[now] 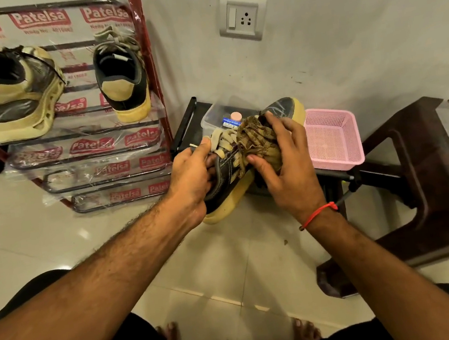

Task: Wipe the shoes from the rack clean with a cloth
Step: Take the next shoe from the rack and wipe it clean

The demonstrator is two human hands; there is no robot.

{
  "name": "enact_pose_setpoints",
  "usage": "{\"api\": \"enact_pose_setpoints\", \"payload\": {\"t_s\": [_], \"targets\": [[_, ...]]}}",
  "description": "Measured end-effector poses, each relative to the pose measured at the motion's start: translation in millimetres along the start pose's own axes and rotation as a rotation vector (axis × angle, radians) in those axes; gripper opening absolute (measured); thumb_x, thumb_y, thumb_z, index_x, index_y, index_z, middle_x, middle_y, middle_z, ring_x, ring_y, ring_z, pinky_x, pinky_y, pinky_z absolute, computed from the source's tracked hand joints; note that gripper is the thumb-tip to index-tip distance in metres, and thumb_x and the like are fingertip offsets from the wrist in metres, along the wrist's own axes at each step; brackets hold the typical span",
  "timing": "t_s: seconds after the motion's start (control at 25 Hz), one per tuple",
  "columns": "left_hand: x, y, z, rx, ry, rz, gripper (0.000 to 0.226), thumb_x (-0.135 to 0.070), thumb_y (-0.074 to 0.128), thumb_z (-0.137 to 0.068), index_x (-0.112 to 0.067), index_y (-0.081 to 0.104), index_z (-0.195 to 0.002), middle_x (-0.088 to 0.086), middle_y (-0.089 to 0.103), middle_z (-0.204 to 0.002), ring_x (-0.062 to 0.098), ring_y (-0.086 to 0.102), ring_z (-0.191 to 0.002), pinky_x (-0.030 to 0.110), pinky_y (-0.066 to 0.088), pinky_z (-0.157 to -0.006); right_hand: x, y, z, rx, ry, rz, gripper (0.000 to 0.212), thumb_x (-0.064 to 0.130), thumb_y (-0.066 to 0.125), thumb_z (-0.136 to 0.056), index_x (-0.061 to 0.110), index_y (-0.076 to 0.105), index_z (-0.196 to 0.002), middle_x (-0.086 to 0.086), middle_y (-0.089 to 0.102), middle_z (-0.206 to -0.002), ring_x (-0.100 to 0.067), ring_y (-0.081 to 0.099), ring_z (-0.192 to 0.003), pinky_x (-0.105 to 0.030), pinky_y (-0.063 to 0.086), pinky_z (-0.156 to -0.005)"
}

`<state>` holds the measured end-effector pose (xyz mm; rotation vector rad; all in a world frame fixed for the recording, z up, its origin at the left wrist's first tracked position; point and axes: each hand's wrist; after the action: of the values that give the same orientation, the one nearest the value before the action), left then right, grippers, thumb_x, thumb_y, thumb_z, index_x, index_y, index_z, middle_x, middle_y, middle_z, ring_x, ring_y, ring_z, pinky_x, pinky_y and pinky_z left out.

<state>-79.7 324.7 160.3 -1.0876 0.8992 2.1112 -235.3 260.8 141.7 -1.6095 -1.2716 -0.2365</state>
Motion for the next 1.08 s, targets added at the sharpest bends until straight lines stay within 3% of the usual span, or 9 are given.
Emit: {"api": "enact_pose_setpoints", "payload": {"t_s": [0.08, 0.16, 0.28, 0.44, 0.56, 0.64, 0.8, 0.96, 1.08], "targets": [[0.5, 0.1, -1.3, -0.009, 0.018, -0.026, 0.042, -0.034, 0.055, -0.105, 0.000, 0.060, -0.128, 0.009, 0.059, -0.099, 0.024, 0.061, -0.092, 0.038, 0.055, -0.085, 4.8, 3.6, 1.8, -0.005, -0.033, -0.025, 0.058, 0.011, 0.072, -0.088, 0.008, 0.051, -0.142, -0.011, 0.042, -0.142, -0.009, 0.038, -0.133, -0.019, 0.032, -0.115], [1.7, -0.5, -0.9, -0.030, 0.020, -0.029, 0.029, -0.035, 0.056, -0.104, -0.010, 0.066, -0.113, 0.005, 0.066, -0.087, 0.017, 0.064, -0.079, 0.026, 0.052, -0.068, 17.1, 19.1, 18.0, 0.082, -0.170, 0.001, 0.051, 0.004, 0.070, -0.084, 0.005, 0.059, -0.134, -0.012, 0.050, -0.136, -0.019, 0.045, -0.131, -0.032, 0.037, -0.114], [4.0, -1.3, 1.1, -0.033, 0.021, -0.029, 0.021, -0.033, 0.057, -0.104, -0.016, 0.067, -0.097, -0.003, 0.072, -0.077, 0.006, 0.068, -0.065, 0.017, 0.050, -0.049, 12.4, 15.8, 17.2, 0.105, -0.362, 0.148, 0.045, 0.003, 0.066, -0.084, 0.004, 0.063, -0.129, -0.016, 0.056, -0.130, -0.029, 0.051, -0.122, -0.037, 0.041, -0.109], [1.1, 1.9, 7.7, 0.013, 0.038, -0.043, 0.020, -0.029, 0.053, -0.106, -0.013, 0.065, -0.102, -0.007, 0.072, -0.069, 0.007, 0.073, -0.066, 0.017, 0.051, -0.049, -13.6, -13.0, -9.7, -0.072, -0.180, 0.228, 0.042, 0.001, 0.064, -0.085, 0.005, 0.065, -0.127, -0.016, 0.058, -0.127, -0.031, 0.054, -0.116, -0.043, 0.048, -0.100], [-0.9, 3.1, 9.3, -0.002, 0.037, 0.007, 0.020, -0.027, 0.054, -0.106, -0.015, 0.063, -0.093, -0.008, 0.067, -0.058, 0.003, 0.065, -0.052, 0.015, 0.047, -0.044, 16.6, 19.0, 25.6, 0.066, -0.386, 0.197, 0.039, -0.004, 0.066, -0.081, 0.005, 0.070, -0.120, -0.017, 0.059, -0.125, -0.035, 0.056, -0.111, -0.041, 0.048, -0.098], [-2.0, 3.1, 7.9, -0.008, 0.043, 0.024, 0.021, -0.027, 0.054, -0.106, -0.013, 0.063, -0.093, -0.005, 0.069, -0.064, 0.006, 0.067, -0.056, 0.019, 0.051, -0.048, 18.5, 19.7, 25.8, 0.122, -0.469, 0.210, 0.038, -0.004, 0.068, -0.081, 0.006, 0.071, -0.118, -0.017, 0.060, -0.124, -0.034, 0.057, -0.107, -0.038, 0.048, -0.095], [1.1, 4.0, 7.0, -0.005, 0.064, -0.043, 0.028, -0.030, 0.054, -0.106, -0.006, 0.064, -0.113, 0.006, 0.078, -0.095, 0.019, 0.077, -0.085, 0.027, 0.060, -0.065, -8.8, -14.5, -12.0, -0.077, -0.189, 0.215, 0.040, -0.003, 0.065, -0.080, 0.007, 0.070, -0.118, -0.014, 0.060, -0.121, -0.030, 0.056, -0.112, -0.038, 0.046, -0.100], [0.1, 1.8, 5.5, -0.036, 0.126, -0.099, 0.026, -0.033, 0.054, -0.105, -0.010, 0.066, -0.109, 0.001, 0.072, -0.086, 0.011, 0.068, -0.076, 0.020, 0.054, -0.056, 18.9, 17.8, 19.9, 0.086, -0.390, 0.184, 0.037, -0.003, 0.065, -0.081, 0.004, 0.070, -0.116, -0.015, 0.061, -0.119, -0.033, 0.057, -0.106, -0.037, 0.046, -0.097], [0.2, 3.5, 4.9, -0.010, 0.170, -0.109, 0.025, -0.031, 0.052, -0.107, -0.011, 0.064, -0.114, -0.002, 0.076, -0.085, 0.012, 0.074, -0.077, 0.021, 0.056, -0.058, -4.5, -5.3, -13.5, -0.013, -0.208, 0.199, 0.039, -0.002, 0.062, -0.081, 0.008, 0.070, -0.118, -0.012, 0.060, -0.119, -0.032, 0.057, -0.109, -0.040, 0.047, -0.098]]}}
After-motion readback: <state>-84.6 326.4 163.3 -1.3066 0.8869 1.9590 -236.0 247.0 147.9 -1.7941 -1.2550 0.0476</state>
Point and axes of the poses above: each hand's wrist, its own z-axis away from the middle knuckle, its own y-axis out of the palm, x = y × z
